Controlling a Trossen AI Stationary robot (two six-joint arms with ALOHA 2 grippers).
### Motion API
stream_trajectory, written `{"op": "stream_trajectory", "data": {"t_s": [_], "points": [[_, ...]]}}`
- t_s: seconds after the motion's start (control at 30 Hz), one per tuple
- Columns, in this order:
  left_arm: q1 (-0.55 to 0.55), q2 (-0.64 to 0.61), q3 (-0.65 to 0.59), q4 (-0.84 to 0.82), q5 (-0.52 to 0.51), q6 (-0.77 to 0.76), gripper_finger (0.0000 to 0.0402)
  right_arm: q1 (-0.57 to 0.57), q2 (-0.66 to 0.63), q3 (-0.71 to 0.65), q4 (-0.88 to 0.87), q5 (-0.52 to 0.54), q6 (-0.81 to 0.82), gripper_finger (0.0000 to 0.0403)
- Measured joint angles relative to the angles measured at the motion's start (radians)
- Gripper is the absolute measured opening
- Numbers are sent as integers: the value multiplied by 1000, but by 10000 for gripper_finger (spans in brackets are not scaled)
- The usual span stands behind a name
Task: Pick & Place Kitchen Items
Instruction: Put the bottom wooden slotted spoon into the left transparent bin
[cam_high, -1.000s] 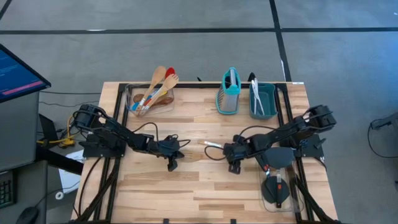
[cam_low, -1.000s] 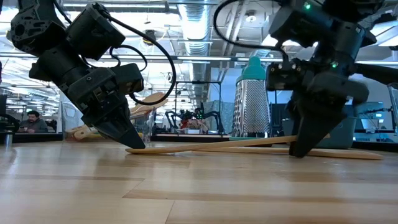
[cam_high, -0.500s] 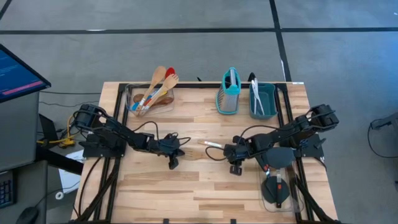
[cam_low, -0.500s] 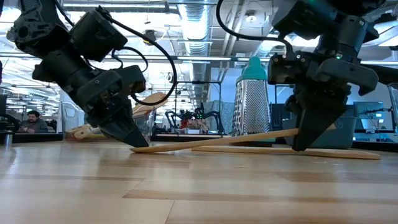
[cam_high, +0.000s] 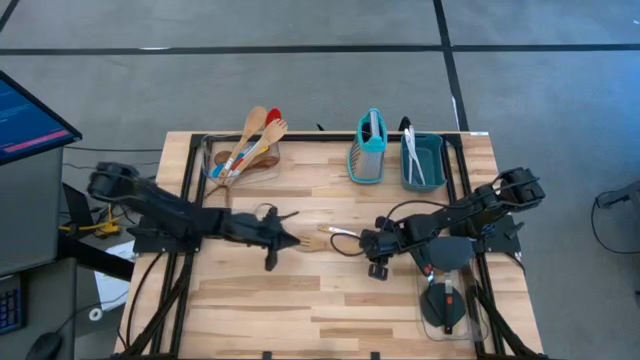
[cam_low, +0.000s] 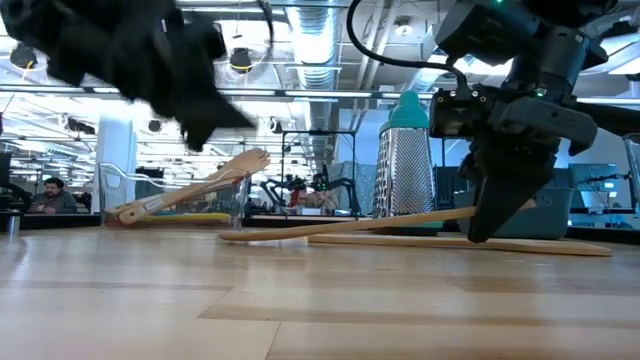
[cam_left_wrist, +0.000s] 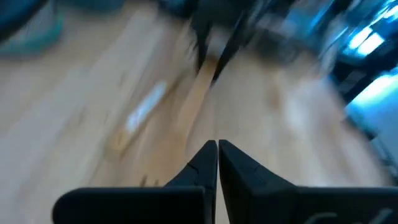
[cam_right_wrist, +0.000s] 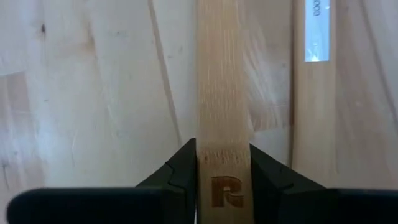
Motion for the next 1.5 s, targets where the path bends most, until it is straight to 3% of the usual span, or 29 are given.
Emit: {"op": "stream_trajectory", "data": {"t_s": [0.23,0.47,0.6,0.77,1.0,1.37,1.5], "points": [[-77,-279,2,4,-4,174,3,11,0,0,11,-4,2,82],[-103,-427,2,-6,-8,229,3,46,-1,1,99,-5,1,82],[-103,-455,3,-73,-74,230,3,68,-1,14,119,42,-10,82],[-103,-457,3,-167,-185,217,3,79,-2,82,66,198,-92,82],[-121,-456,3,-249,-218,124,3,78,-4,171,-77,393,-150,82],[-290,-470,4,-554,-486,-51,3,85,-171,180,-142,559,-150,82],[-317,-498,3,-671,-530,-116,3,97,-230,180,-143,610,-157,82]]}}
